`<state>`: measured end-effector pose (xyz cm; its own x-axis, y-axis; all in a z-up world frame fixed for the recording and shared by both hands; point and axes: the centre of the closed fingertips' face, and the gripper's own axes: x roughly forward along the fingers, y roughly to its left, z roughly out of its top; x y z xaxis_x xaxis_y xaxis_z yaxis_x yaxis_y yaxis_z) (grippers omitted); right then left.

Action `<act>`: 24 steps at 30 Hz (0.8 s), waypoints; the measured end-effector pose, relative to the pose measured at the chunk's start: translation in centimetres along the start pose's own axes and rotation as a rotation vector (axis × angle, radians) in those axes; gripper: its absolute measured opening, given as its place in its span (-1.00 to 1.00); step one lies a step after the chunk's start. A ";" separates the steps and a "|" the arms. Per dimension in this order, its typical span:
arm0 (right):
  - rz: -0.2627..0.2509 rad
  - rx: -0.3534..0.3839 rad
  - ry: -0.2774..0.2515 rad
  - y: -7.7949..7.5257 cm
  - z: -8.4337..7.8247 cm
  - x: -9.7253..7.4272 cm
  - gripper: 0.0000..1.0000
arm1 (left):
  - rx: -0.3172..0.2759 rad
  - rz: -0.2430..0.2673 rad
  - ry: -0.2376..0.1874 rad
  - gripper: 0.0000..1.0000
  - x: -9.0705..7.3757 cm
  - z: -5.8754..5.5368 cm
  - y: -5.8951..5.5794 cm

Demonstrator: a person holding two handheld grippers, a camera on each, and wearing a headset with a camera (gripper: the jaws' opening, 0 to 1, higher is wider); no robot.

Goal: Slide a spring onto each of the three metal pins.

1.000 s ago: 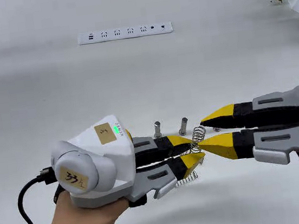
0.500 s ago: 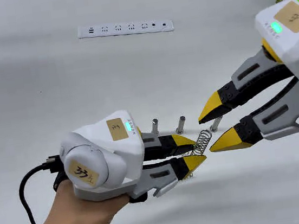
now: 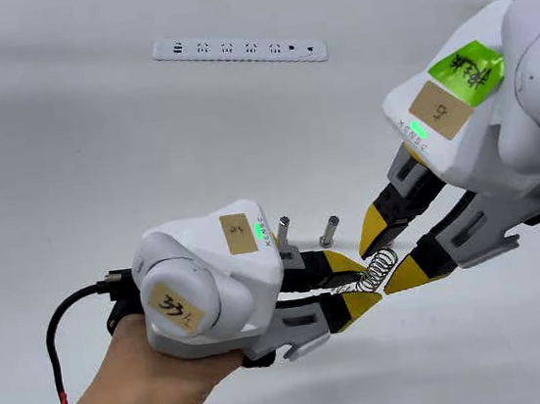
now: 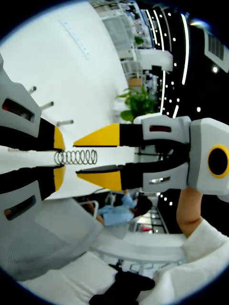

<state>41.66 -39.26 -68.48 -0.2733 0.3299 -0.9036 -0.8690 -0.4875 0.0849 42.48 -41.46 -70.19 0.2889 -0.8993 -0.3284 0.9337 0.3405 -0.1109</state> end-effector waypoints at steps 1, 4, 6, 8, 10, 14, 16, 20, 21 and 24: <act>0.003 -0.004 0.006 0.0 0.0 0.0 -0.65 | 0.000 -0.001 -0.002 -0.79 0.0 0.0 0.0; 0.014 -0.012 0.022 0.1 -0.1 0.2 -0.68 | 0.000 -0.002 -0.006 -0.79 0.0 0.0 0.0; 0.017 -0.017 0.032 0.1 -0.2 0.3 -0.70 | 0.000 -0.004 -0.009 -0.79 0.0 0.1 -0.1; 0.023 -0.021 0.037 0.2 -0.1 0.3 -0.72 | -0.004 -0.003 -0.013 -0.79 -0.1 0.1 0.0; 0.026 -0.025 0.042 0.3 0.0 0.3 -0.73 | -0.005 -0.003 -0.015 -0.79 -0.1 0.1 0.0; 0.028 -0.030 0.050 0.3 0.2 0.4 -0.75 | -0.006 -0.004 -0.021 -0.79 -0.2 0.1 0.0; 0.030 -0.034 0.053 0.4 0.3 0.4 -0.75 | -0.007 -0.004 -0.022 -0.79 -0.2 0.1 0.0; 0.034 -0.031 0.058 0.5 0.4 0.3 -0.75 | -0.008 -0.003 -0.026 -0.79 -0.2 0.1 0.0; 0.035 -0.030 0.059 0.5 0.4 0.3 -0.75 | -0.009 -0.002 -0.028 -0.79 -0.2 0.1 0.0; 0.035 -0.027 0.061 0.5 0.5 0.3 -0.76 | -0.011 0.001 -0.031 -0.79 -0.3 0.1 0.0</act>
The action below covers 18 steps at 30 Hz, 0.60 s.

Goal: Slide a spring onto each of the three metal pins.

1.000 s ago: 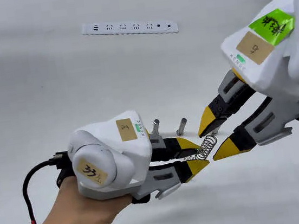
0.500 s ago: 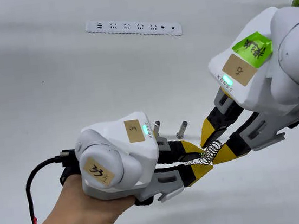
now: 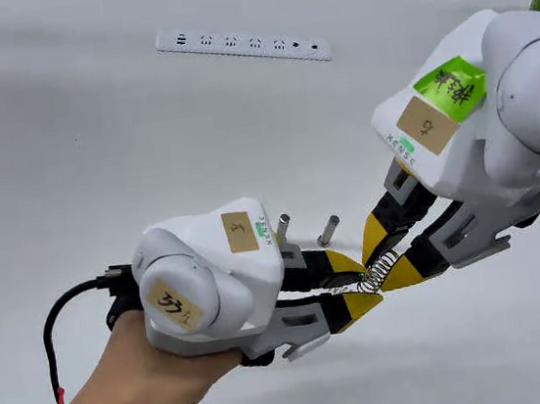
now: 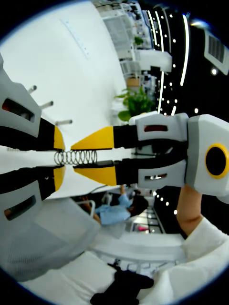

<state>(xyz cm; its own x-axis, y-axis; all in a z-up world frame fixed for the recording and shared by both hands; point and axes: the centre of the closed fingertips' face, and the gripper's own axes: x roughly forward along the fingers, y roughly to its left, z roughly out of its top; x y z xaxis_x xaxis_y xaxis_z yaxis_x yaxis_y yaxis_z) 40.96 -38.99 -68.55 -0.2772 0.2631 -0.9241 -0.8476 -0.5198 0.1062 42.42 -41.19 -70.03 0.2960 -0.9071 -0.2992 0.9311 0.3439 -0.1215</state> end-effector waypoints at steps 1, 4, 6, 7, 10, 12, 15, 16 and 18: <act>0.000 0.001 0.000 0.0 0.0 0.0 -0.76 | -0.001 0.000 -0.001 -0.79 0.0 0.0 0.0; 0.003 0.004 0.000 -0.1 0.0 0.0 -0.76 | -0.001 0.000 -0.003 -0.79 -0.1 0.0 0.0; 0.004 0.005 0.001 -0.1 0.0 0.0 -0.76 | 0.000 0.000 -0.003 -0.79 -0.1 0.0 0.0; 0.005 0.006 0.002 -0.2 0.0 0.1 -0.76 | 0.000 0.001 -0.003 -0.79 -0.1 0.0 0.0; 0.007 0.006 0.004 -0.3 0.0 0.1 -0.76 | -0.004 0.002 -0.004 -0.79 -0.1 -0.1 0.0; 0.008 0.008 0.005 -0.3 0.0 0.1 -0.76 | -0.007 0.003 -0.006 -0.78 -0.2 -0.1 0.0; 0.010 0.010 0.006 -0.4 -0.1 0.2 -0.76 | -0.011 0.004 -0.009 -0.78 -0.3 -0.1 0.0; 0.011 0.011 0.006 -0.5 0.0 0.2 -0.76 | -0.013 0.003 -0.012 -0.78 -0.3 -0.1 0.0; 0.012 0.010 0.006 -0.5 0.0 0.3 -0.76 | -0.019 0.007 -0.016 -0.75 -0.4 -0.1 0.2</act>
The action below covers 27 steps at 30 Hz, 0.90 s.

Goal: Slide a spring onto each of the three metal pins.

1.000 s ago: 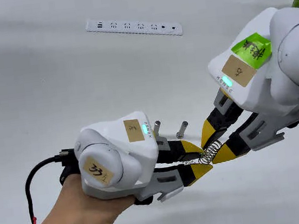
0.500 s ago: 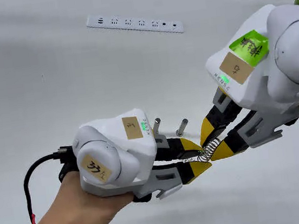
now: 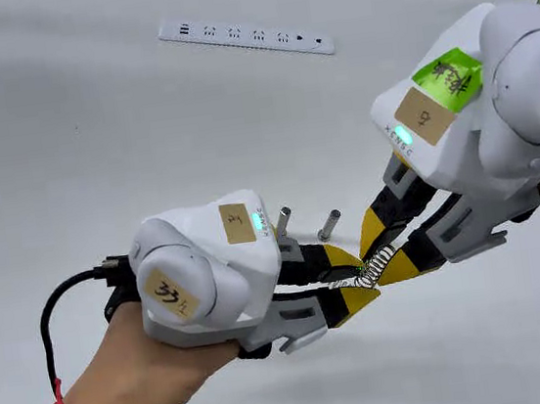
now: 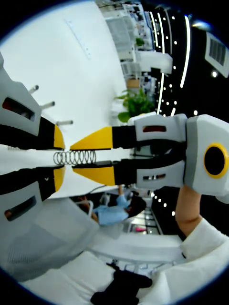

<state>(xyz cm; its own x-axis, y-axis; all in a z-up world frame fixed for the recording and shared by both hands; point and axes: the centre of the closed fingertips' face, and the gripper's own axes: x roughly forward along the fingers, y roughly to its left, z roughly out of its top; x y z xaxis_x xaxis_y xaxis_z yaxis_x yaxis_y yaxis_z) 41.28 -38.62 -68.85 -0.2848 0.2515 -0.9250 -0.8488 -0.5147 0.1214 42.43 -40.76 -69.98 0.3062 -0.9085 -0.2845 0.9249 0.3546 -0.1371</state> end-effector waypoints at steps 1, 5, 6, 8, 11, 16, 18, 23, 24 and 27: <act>0.001 0.000 0.000 0.0 0.0 0.1 -0.76 | -0.004 0.004 -0.002 -0.72 -0.1 0.0 0.1; 0.000 0.000 0.001 -0.1 0.0 0.1 -0.76 | -0.010 0.018 0.001 -0.63 -0.4 -0.2 0.4; -0.001 0.003 -0.003 -0.2 0.1 0.0 -0.76 | -0.013 0.022 0.001 -0.63 -0.7 -0.4 0.5; -0.005 0.007 -0.007 -0.4 0.1 -0.1 -0.76 | -0.015 0.035 0.004 -0.58 -1.0 -0.6 0.8; -0.017 0.013 -0.007 -0.9 0.1 -0.3 -0.76 | -0.024 0.055 0.007 -0.53 -1.6 -1.0 1.2; -0.042 0.022 -0.002 -2.0 0.1 -0.8 -0.76 | 0.003 0.109 0.043 -0.39 -2.8 -2.2 2.3; -0.050 0.027 -0.004 -2.4 0.1 -0.9 -0.76 | -0.001 0.120 0.053 -0.29 -3.1 -2.6 2.6; -0.094 0.065 -0.019 -4.2 0.1 -1.4 -0.76 | 0.006 0.162 0.079 -0.15 -4.3 -3.7 3.5; -0.112 0.078 -0.021 -4.8 0.1 -1.5 -0.76 | 0.015 0.173 0.090 -0.13 -4.7 -4.0 3.7; -0.135 0.102 -0.025 -6.0 -0.1 -1.4 -0.76 | 0.010 0.193 0.105 -0.01 -5.3 -4.7 4.2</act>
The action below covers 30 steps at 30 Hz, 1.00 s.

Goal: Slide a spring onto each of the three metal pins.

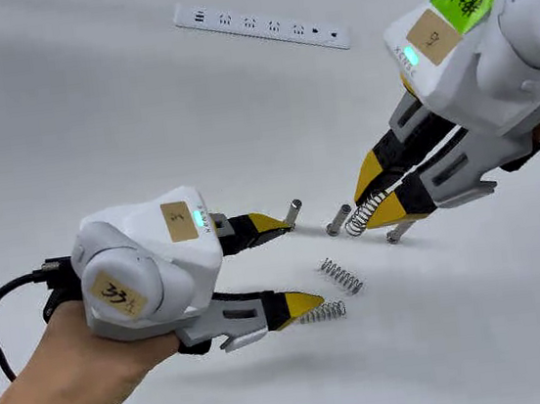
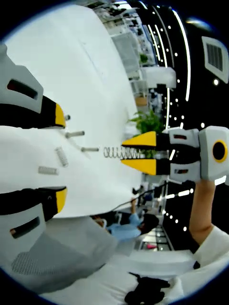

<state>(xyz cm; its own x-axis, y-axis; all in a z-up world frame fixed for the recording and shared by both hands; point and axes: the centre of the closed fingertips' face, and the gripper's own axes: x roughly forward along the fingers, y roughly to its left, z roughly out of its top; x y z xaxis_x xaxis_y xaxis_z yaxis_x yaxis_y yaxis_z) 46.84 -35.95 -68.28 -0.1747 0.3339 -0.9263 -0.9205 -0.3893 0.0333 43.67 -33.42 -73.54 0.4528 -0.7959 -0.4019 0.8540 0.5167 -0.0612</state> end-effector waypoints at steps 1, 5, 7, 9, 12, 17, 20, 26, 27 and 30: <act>-0.011 0.010 -0.001 -0.4 0.0 0.1 -0.76 | -0.002 0.003 0.000 0.02 -0.1 -0.1 0.1; -0.043 0.043 0.008 -2.2 -0.3 0.7 -0.76 | 0.017 0.014 0.025 0.09 -0.4 -1.3 0.7; -0.057 0.058 0.015 -2.9 -0.5 1.0 -0.76 | 0.016 0.010 0.036 0.11 -0.4 -1.9 0.9; -0.070 0.072 0.016 -3.4 -0.6 1.2 -0.76 | 0.019 0.009 0.041 0.17 -0.5 -2.2 1.1; -0.098 0.095 0.020 -4.7 -1.0 1.9 -0.76 | 0.022 0.010 0.048 0.25 -0.5 -2.6 1.4; -0.103 0.115 0.024 -5.6 -1.1 3.1 -0.76 | 0.012 0.025 0.043 0.39 -0.7 -2.8 1.9; -0.102 0.123 0.025 -6.1 -1.1 3.8 -0.76 | 0.008 0.029 0.041 0.49 -0.7 -3.1 2.1; -0.093 0.127 0.034 -6.7 -1.3 5.3 -0.76 | -0.005 0.031 0.041 0.61 -0.6 -3.6 2.4; -0.093 0.128 0.036 -6.8 -1.3 5.5 -0.76 | -0.009 0.031 0.043 0.62 -0.6 -3.8 2.5; -0.088 0.131 0.041 -6.8 -1.5 6.3 -0.76 | -0.012 0.030 0.049 0.65 -0.6 -4.2 2.5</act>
<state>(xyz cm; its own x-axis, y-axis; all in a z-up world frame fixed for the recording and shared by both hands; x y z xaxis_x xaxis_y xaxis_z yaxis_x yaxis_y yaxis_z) 52.57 -32.50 -74.89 -0.0791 0.3257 -0.9421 -0.9699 -0.2436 -0.0028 44.45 -30.38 -77.28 0.4644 -0.7638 -0.4482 0.8372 0.5437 -0.0590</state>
